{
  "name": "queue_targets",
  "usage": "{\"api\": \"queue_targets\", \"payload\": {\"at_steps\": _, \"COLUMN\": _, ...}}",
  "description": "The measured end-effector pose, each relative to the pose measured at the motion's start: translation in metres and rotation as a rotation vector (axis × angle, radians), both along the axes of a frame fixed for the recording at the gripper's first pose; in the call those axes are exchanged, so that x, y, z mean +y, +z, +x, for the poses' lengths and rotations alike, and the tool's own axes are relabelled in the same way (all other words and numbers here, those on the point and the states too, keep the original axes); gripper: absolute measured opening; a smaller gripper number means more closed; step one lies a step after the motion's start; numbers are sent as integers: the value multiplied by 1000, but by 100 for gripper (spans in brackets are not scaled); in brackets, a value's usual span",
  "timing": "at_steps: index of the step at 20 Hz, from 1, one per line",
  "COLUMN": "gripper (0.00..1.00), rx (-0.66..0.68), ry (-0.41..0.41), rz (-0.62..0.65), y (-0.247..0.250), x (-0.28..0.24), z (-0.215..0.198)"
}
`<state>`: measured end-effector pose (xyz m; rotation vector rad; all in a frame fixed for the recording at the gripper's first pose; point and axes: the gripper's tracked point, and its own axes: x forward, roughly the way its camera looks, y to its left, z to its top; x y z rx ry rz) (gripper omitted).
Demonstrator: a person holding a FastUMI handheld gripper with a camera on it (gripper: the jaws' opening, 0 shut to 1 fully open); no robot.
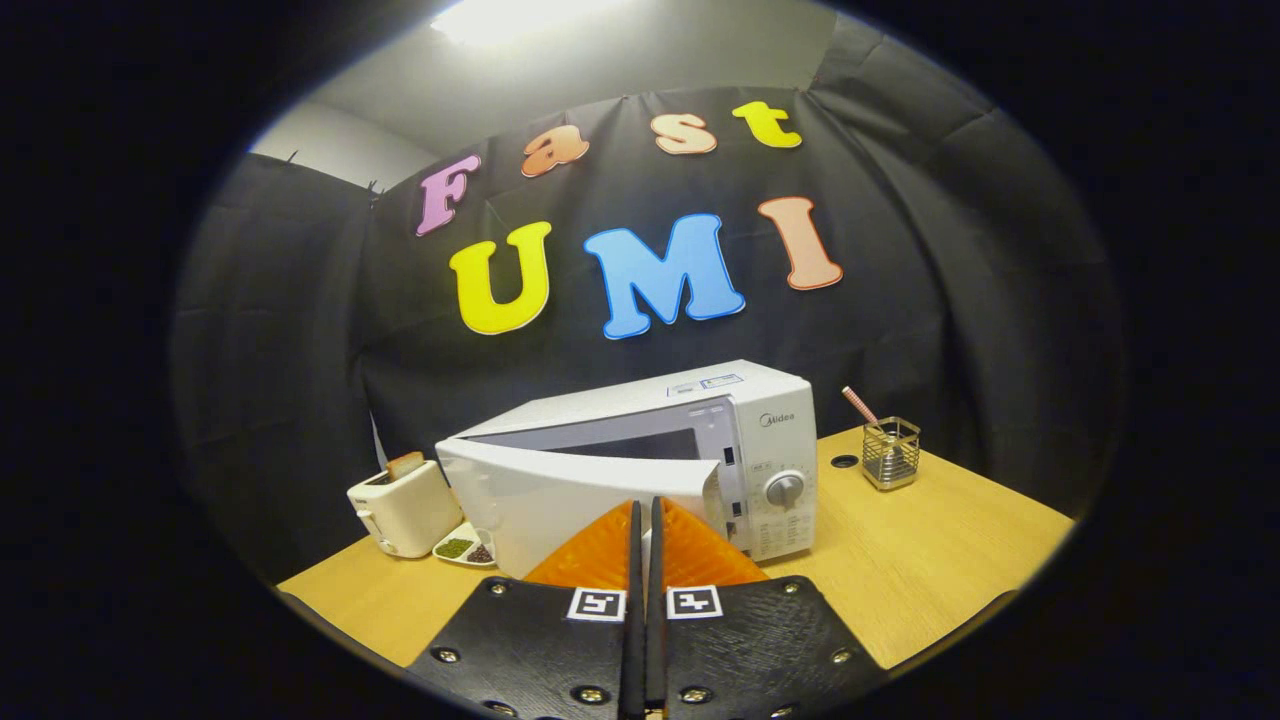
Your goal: Open the microwave, put the food inside, and close the microwave door.
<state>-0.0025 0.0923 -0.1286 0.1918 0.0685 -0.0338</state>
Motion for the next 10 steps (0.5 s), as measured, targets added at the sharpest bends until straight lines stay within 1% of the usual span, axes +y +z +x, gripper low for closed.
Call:
{"api": "queue_targets", "payload": {"at_steps": 2, "gripper": 1, "rx": 9, "ry": -10, "rz": 15, "y": 0, "x": -10, "z": 13}}
{"api": "queue_targets", "payload": {"at_steps": 5, "gripper": 1, "rx": 23, "ry": 6, "rz": 70, "y": 1, "x": -19, "z": 33}}
{"api": "queue_targets", "payload": {"at_steps": 7, "gripper": 1, "rx": 26, "ry": -34, "rz": 38, "y": 1, "x": -33, "z": 45}}
{"api": "queue_targets", "payload": {"at_steps": 10, "gripper": 1, "rx": 28, "ry": -54, "rz": 5, "y": 1, "x": -41, "z": 62}}
